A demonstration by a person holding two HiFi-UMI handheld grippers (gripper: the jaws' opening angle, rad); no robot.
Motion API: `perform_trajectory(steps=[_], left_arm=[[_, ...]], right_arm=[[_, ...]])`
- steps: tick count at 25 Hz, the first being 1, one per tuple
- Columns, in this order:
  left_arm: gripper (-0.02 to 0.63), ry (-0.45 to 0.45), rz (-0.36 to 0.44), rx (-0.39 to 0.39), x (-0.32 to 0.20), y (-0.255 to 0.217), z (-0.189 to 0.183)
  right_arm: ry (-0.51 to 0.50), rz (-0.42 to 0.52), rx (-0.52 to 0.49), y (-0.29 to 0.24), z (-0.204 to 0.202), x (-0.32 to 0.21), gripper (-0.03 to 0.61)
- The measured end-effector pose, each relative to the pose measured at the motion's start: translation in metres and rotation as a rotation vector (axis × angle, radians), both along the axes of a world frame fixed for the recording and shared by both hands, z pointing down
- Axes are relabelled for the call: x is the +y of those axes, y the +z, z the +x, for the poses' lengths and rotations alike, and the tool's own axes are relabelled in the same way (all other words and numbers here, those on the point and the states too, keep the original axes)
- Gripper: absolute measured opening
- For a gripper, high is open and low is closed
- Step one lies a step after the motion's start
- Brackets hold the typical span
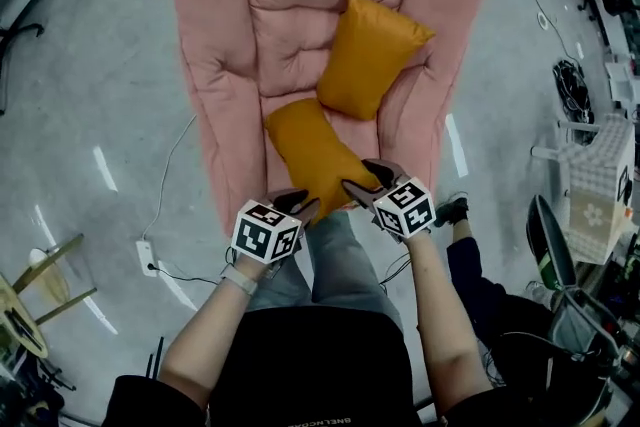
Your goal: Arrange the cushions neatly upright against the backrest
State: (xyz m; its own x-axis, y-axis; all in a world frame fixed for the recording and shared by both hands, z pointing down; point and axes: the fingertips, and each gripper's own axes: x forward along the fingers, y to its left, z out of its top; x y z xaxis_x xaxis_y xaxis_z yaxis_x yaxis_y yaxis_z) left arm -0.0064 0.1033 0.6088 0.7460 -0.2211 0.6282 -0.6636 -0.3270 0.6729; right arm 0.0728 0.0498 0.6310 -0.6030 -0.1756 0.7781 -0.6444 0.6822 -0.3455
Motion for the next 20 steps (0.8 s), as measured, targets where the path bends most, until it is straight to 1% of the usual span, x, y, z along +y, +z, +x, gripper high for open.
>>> perform_trajectory(steps=[4,5,8,12,15,18,20], left_arm=[[0.121,0.016,0.103,-0.033,-0.022,-0.025,-0.016],[0.131,0.023,0.127,-0.042,-0.026,-0.03,-0.022],[0.17,0.028,0.176,-0.066,-0.036,-0.041,-0.039],[0.176,0.011,0.242,-0.105,-0.054,-0.051,-0.057],[0.18,0.016,0.294,-0.138,-0.068,-0.063,-0.064],[0.194,0.049,0.345,-0.209,-0.077,-0.066,-0.066],[0.196,0.05,0.348,-0.261,-0.086,-0.063,-0.066]], right_arm=[[0.059,0.052,0.001,-0.022,-0.016,-0.034,0.256],[0.074,0.059,0.006,-0.026,-0.02,-0.043,0.255],[0.106,0.079,0.029,-0.036,-0.031,-0.07,0.252],[0.135,0.099,0.052,-0.042,-0.046,-0.098,0.252],[0.181,0.13,0.053,-0.047,-0.054,-0.123,0.25],[0.208,0.154,0.042,-0.051,-0.062,-0.15,0.25],[0.197,0.165,0.029,-0.054,-0.068,-0.165,0.25]])
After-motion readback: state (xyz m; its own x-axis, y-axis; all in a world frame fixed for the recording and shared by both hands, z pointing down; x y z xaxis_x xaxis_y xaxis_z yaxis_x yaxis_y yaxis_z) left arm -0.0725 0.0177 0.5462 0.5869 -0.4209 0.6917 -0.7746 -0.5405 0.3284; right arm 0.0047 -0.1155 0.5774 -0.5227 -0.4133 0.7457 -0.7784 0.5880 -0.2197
